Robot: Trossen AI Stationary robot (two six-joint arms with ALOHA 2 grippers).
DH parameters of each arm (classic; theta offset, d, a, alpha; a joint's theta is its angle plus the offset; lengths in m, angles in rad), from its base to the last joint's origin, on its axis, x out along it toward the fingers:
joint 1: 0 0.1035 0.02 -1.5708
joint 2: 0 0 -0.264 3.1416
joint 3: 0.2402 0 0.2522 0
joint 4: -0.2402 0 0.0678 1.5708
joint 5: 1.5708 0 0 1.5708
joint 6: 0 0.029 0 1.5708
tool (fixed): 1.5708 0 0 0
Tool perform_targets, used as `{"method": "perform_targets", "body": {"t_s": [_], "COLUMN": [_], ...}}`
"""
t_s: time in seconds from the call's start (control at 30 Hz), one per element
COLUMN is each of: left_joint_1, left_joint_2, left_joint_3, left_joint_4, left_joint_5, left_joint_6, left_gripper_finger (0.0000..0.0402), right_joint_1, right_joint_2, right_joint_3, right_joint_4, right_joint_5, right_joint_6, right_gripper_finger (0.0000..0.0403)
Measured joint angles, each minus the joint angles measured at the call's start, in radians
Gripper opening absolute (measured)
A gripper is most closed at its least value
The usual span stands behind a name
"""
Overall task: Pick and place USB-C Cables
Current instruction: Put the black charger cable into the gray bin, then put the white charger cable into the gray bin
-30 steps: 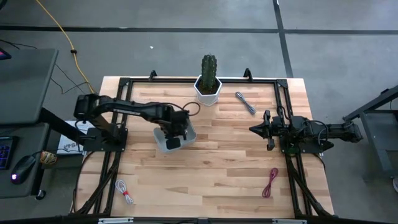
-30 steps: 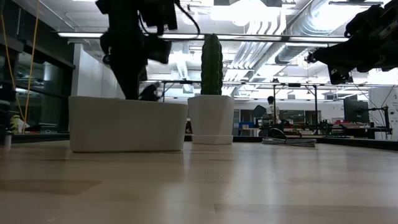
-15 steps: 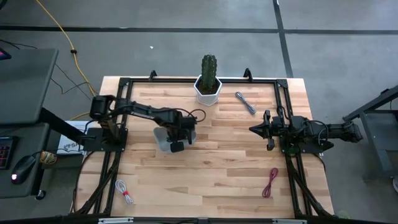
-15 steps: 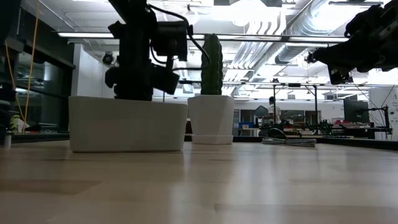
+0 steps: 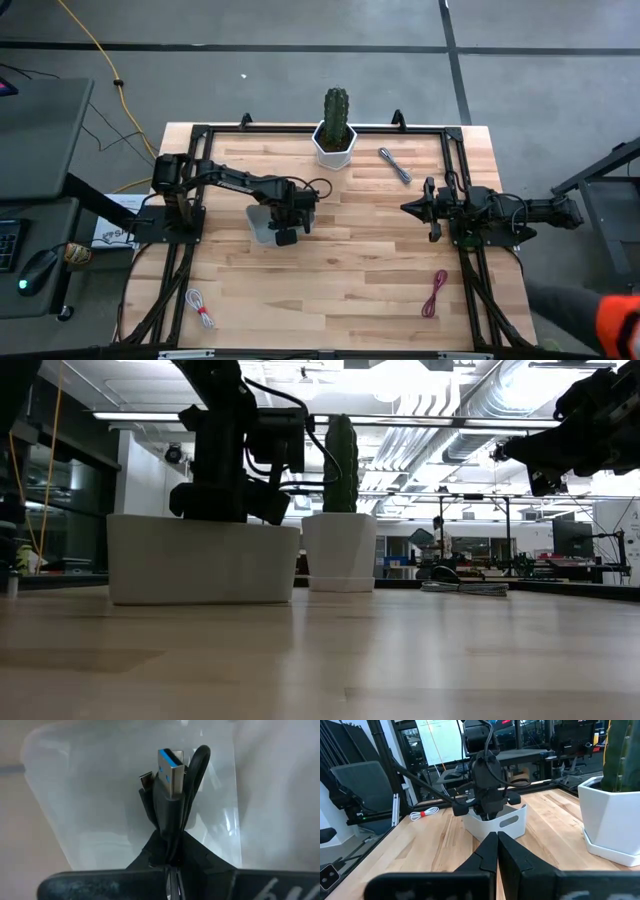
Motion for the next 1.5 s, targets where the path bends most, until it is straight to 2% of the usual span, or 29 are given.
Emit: {"method": "perform_targets", "body": {"t_s": [0.63, 1.17, 1.5], "left_joint_1": [0.0, 0.0, 0.0], "left_joint_2": [0.002, 0.002, 0.002], "left_joint_3": [0.0, 0.0, 0.0], "left_joint_4": [0.004, 0.004, 0.003], "left_joint_5": [0.0, -0.001, -0.001], "left_joint_6": [-0.01, -0.044, -0.045], "left_gripper_finger": [0.0101, 0.0224, 0.0241], "right_joint_1": [0.0, 0.0, 0.0], "right_joint_2": [0.0, 0.0, 0.0], "right_joint_3": [0.0, 0.0, 0.0], "right_joint_4": [0.0, 0.0, -0.001], "right_joint_5": [0.0, 0.0, 0.0], "right_joint_6": [0.0, 0.0, 0.0], "right_gripper_finger": [0.0, 0.0, 0.0]}}
